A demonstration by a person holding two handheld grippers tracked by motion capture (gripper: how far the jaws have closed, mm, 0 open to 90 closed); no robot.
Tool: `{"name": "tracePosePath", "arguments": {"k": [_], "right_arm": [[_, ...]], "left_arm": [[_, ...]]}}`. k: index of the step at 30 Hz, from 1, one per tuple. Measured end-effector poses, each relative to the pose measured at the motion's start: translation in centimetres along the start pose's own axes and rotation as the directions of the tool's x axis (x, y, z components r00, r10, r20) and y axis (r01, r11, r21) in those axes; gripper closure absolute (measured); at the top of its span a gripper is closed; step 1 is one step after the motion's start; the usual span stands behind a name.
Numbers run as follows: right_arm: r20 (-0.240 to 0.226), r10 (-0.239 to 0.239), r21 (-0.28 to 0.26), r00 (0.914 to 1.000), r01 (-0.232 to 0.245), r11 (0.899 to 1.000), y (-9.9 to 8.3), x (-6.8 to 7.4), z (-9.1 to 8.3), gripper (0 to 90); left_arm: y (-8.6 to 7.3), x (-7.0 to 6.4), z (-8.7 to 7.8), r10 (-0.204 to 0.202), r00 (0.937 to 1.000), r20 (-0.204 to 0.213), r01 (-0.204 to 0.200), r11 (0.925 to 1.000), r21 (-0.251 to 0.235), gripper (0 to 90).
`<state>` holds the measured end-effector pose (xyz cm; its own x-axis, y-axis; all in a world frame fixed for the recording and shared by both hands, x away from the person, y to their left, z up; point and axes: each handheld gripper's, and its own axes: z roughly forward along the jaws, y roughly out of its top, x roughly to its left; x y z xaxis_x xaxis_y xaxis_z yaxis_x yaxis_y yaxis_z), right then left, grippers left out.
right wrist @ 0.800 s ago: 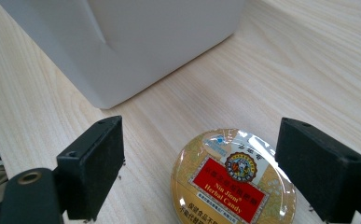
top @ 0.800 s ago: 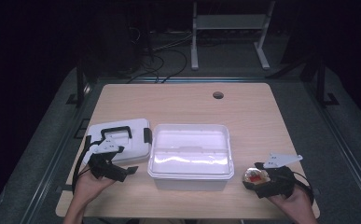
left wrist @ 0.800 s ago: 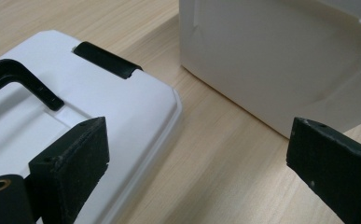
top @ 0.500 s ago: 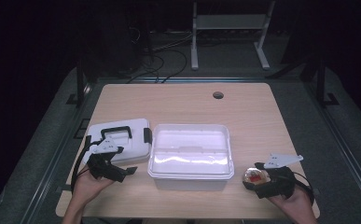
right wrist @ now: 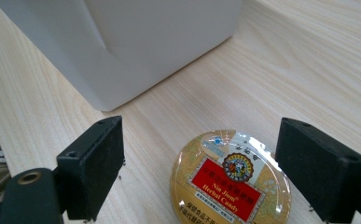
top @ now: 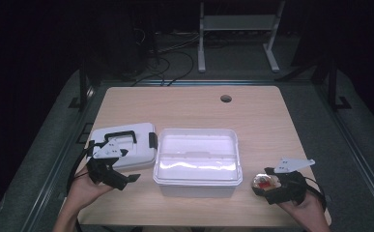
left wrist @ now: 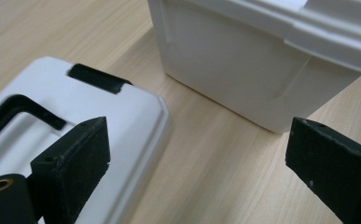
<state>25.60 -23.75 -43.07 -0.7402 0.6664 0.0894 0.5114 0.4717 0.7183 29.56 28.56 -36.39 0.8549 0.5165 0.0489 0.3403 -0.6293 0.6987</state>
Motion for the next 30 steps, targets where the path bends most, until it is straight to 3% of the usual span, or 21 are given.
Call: {"name": "tracePosePath", "arguments": {"k": [8,14,20,30], "right_arm": [[-0.002,-0.016,0.003,0.9999,0.016,1.000,0.2,0.0,0.0,15.0],[-0.009,-0.019,0.002,0.9998,0.019,1.000,0.3,0.0,0.0,14.9],[-0.013,-0.024,0.003,0.9996,0.024,1.000,0.4,0.1,0.0,15.0],[-0.022,-0.032,0.005,0.9992,0.032,0.999,0.4,0.1,0.0,15.0]], "left_arm": [[2.7,0.3,-2.4,0.069,0.9964,0.048,-0.070,0.9976,0.006,6.2],[5.2,-0.1,-2.8,0.111,0.9892,0.095,-0.112,0.9938,0.001,7.9],[8.4,-0.5,-1.5,0.164,0.9730,0.162,-0.167,0.9859,0.006,12.5],[12.8,-1.6,1.9,0.239,0.9395,0.246,-0.252,0.9674,0.024,20.4]]}}
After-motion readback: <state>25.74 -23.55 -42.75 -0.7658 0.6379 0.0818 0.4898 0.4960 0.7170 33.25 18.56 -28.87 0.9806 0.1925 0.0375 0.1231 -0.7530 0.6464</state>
